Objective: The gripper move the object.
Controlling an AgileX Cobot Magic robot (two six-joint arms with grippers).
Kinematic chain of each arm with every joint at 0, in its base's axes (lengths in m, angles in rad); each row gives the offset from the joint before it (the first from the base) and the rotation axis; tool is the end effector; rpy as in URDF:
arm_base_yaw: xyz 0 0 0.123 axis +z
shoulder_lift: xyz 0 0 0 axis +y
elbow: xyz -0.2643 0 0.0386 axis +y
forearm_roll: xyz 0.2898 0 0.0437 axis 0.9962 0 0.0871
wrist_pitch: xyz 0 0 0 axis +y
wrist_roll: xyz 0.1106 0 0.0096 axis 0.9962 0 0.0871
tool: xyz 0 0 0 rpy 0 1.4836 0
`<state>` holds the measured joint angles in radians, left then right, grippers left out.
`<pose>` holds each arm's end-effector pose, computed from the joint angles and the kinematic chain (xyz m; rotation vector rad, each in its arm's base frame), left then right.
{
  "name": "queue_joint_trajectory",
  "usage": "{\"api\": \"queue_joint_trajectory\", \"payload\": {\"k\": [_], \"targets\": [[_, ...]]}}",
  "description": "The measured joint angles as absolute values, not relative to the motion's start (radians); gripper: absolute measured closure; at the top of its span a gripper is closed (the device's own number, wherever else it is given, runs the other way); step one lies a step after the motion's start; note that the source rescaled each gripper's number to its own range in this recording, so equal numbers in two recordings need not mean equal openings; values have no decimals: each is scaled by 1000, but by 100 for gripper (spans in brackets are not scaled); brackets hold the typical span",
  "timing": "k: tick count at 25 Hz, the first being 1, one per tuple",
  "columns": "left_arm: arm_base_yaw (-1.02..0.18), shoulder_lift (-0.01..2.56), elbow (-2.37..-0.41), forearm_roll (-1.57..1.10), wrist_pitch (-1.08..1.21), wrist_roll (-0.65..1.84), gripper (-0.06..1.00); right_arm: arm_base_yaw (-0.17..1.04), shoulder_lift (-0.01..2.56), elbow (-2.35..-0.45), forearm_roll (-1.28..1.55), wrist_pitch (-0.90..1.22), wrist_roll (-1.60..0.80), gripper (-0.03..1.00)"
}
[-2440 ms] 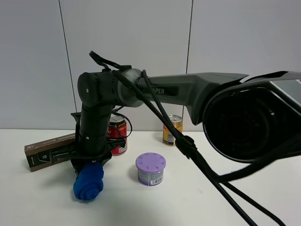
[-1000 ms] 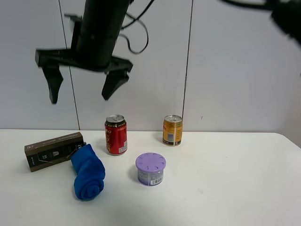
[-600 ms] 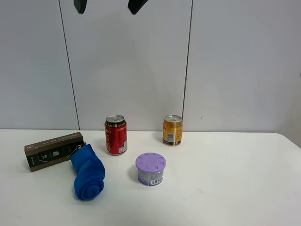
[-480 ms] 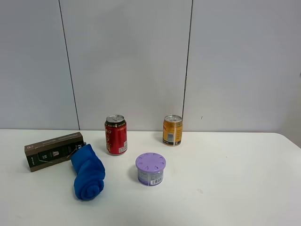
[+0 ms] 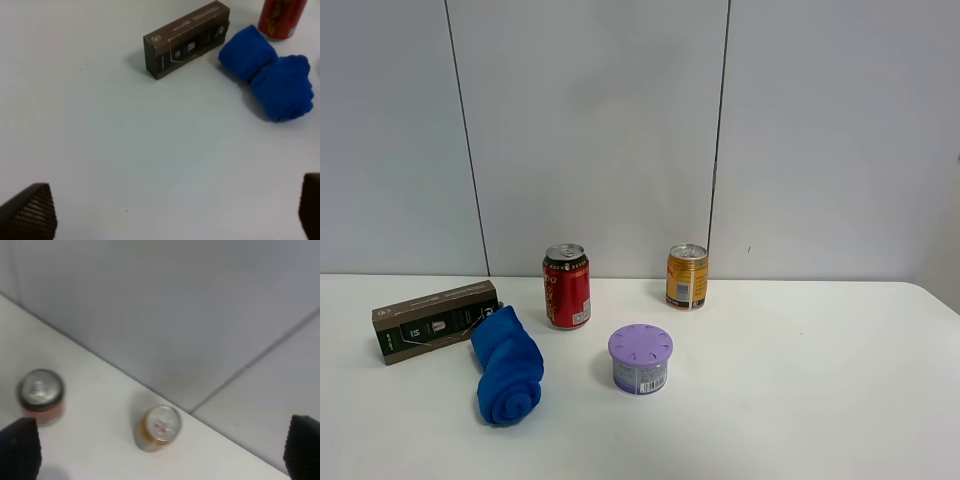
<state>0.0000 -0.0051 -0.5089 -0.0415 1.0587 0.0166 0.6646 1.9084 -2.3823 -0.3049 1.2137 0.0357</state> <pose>0.0659 -0.0040 0.2918 0.0190 2.0277 -0.0390 0.3715 0.2514 0.4673 -0.6374 2.0828 0.0205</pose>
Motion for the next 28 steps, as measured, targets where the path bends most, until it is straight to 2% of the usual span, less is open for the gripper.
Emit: {"api": "queue_joint_trajectory", "payload": {"k": [8,13,16,17,22,24,25,28], "targets": [[0,-5,-509,-42,1059,17,-6,394,1905,-2381,-267,1215,35,-3],[0,-5,-509,-42,1059,17,-6,317,1857,-2315,-265,1214,35,-3],[0,-5,-509,-42,1059,17,-6,281,1784,-2149,-265,1213,35,-3],[0,-5,-509,-42,1059,17,-6,281,1784,-2149,-265,1213,35,-3],[0,-5,-509,-42,1059,17,-6,203,1628,-1782,-243,1213,51,-3],[0,-5,-509,-42,1059,17,-6,157,1542,-1653,-228,1214,62,-3],[0,-5,-509,-42,1059,17,-6,107,1453,-1527,-218,1214,77,-3],[0,-5,-509,-42,1059,17,-6,11,1310,-1387,-215,1215,90,-3]]}}
